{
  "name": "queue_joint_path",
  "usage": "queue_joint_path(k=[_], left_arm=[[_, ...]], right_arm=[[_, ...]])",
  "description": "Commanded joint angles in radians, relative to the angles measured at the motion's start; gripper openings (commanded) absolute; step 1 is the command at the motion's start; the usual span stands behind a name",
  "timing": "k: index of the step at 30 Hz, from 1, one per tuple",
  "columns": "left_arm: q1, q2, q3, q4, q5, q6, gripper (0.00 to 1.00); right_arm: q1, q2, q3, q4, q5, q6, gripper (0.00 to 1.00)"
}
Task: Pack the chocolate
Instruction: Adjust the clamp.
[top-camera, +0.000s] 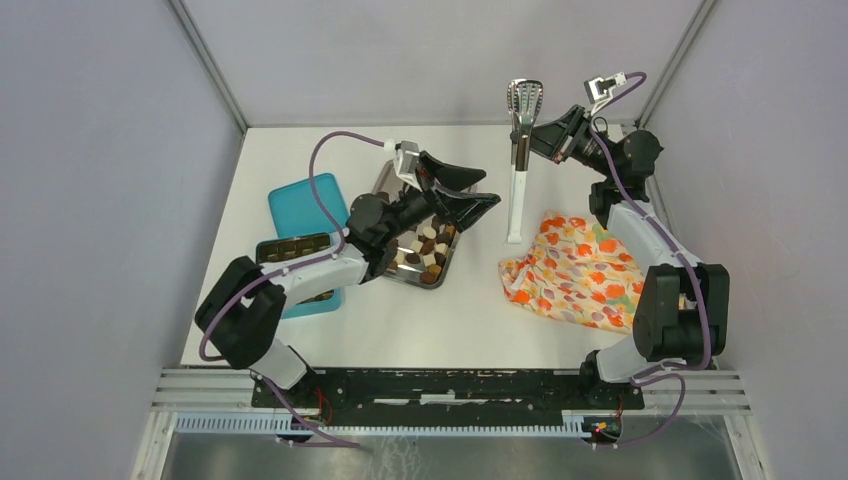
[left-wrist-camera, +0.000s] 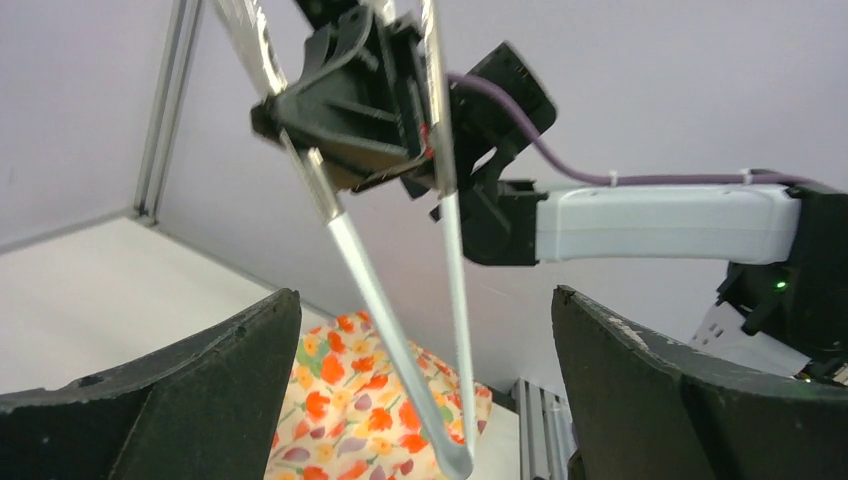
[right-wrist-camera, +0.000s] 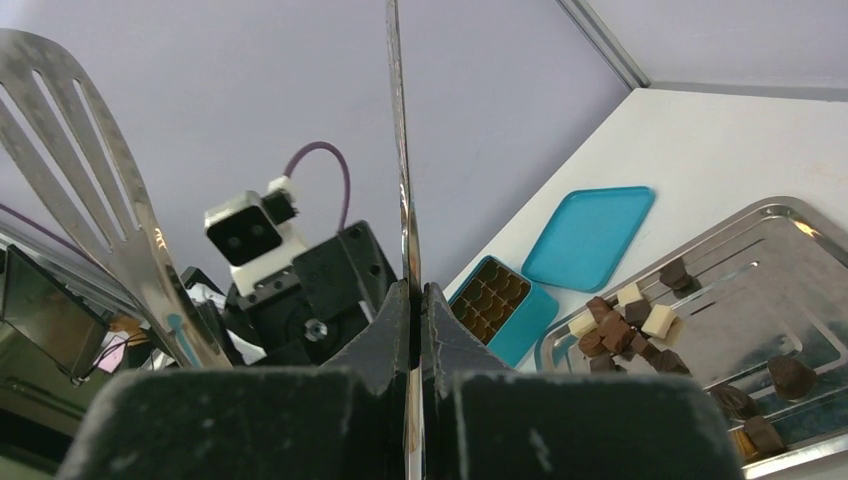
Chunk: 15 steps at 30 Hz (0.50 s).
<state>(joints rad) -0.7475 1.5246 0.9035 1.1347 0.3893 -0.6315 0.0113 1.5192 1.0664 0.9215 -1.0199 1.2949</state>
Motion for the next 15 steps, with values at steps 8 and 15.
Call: queue_joint_path(k=[8, 15], left_arm=[[-0.04, 0.173, 0.125, 0.138, 0.002, -0.111, 1.0], [-0.06, 0.237, 0.161, 0.186, -0.028, -0.145, 1.0]], right_arm=[[0.033, -0.027, 0.01, 0.094, 0.018, 0.038, 0.0], [0.049, -0.009, 0.032, 0.086, 0.025, 0.035, 0.0]])
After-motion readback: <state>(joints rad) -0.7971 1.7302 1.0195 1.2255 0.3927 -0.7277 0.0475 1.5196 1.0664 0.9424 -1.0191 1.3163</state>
